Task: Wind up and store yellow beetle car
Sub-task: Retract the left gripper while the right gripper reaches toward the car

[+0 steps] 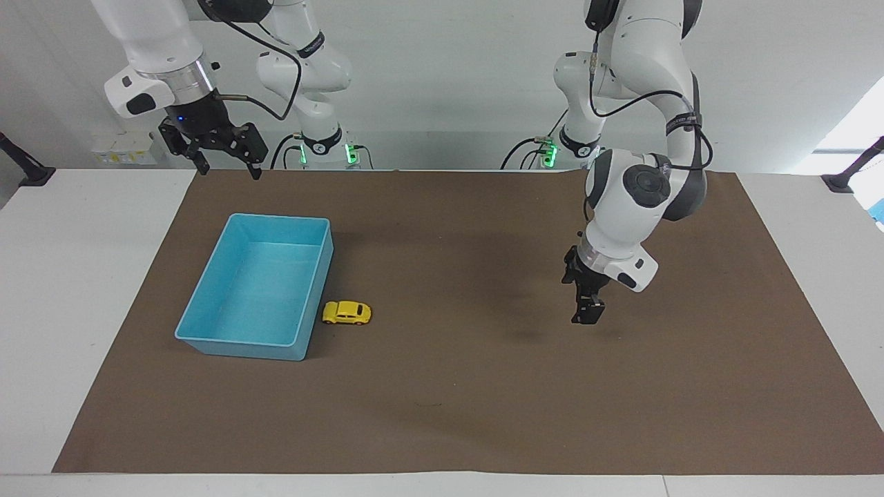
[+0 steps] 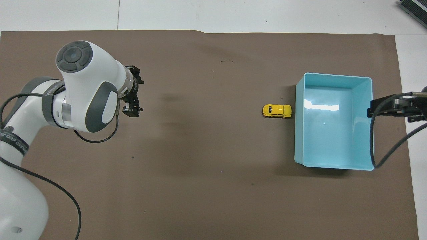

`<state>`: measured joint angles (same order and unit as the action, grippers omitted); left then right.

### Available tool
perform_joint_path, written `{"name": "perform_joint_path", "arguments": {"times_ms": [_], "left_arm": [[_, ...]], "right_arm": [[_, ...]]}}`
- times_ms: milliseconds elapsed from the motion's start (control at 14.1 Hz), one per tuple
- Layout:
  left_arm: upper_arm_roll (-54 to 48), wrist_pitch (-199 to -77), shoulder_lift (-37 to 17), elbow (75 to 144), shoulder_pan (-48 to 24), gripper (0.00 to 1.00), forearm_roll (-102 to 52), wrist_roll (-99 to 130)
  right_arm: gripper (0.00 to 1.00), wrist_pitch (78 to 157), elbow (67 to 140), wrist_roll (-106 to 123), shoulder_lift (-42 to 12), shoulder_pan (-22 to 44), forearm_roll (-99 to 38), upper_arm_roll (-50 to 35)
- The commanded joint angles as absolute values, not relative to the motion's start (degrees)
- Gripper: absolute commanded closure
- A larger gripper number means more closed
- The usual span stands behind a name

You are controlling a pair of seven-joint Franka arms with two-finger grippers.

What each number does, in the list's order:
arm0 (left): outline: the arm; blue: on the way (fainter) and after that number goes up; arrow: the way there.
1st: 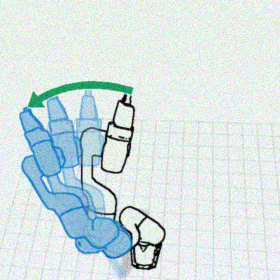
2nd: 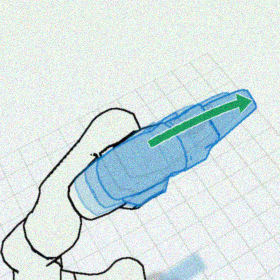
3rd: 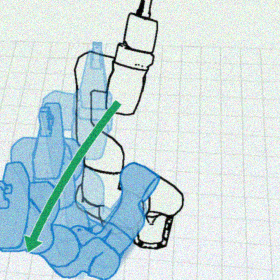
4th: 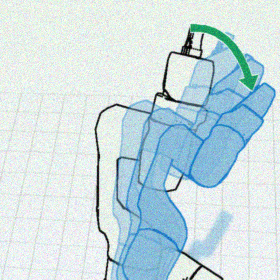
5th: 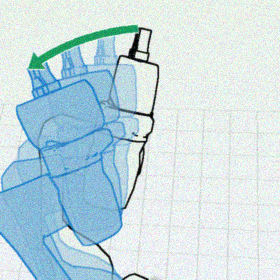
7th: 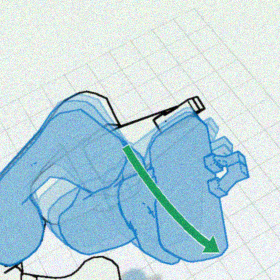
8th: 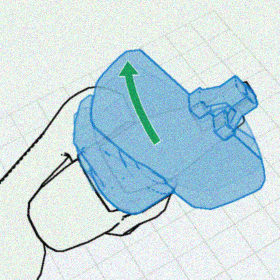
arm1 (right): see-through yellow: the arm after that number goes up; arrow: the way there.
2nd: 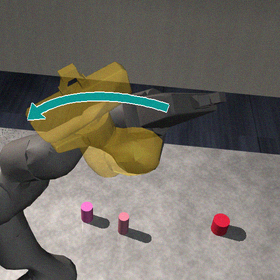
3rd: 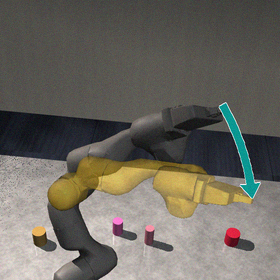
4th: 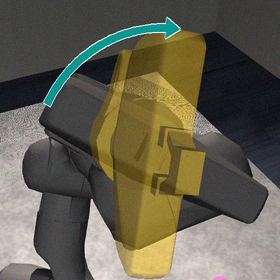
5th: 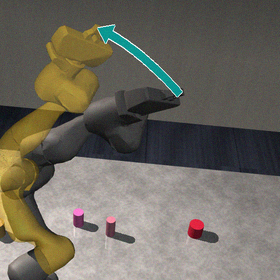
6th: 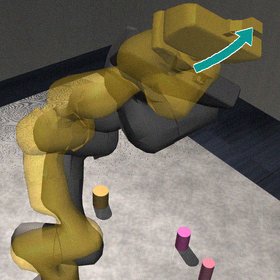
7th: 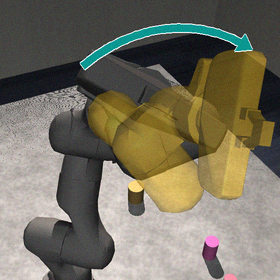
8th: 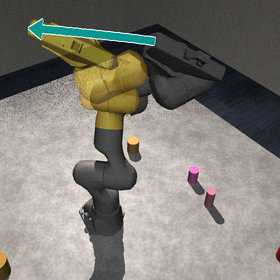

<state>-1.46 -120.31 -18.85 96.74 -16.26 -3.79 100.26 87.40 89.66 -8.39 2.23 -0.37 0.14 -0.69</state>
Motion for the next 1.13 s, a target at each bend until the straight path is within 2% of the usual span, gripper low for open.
{"name": "perform_joint_path", "arguments": {"times_ms": [0,354,708,1061], "left_arm": [[-1.85,-117.6,-16.96,95.89,-15.21,0.0,-3.69,93.97],[-1.85,-115.93,-16.88,93.52,-13.54,0.0,-1.67,81.06],[-1.85,-114.88,-14.59,93.34,-12.22,0.0,-1.76,65.77],[-1.58,-111.01,-12.31,93.95,-10.64,0.0,0.34,41.8]], "right_arm": [[0.0,87.01,90.09,-7.12,2.9,-0.97,-0.79,-0.88],[0.0,87.28,90.0,-6.77,2.9,-0.97,-0.7,-1.05],[0.0,87.54,90.26,-7.03,2.99,-0.44,-0.79,-1.32],[0.0,90.68,92.98,-7.74,2.99,0.09,-0.79,-1.76]]}}
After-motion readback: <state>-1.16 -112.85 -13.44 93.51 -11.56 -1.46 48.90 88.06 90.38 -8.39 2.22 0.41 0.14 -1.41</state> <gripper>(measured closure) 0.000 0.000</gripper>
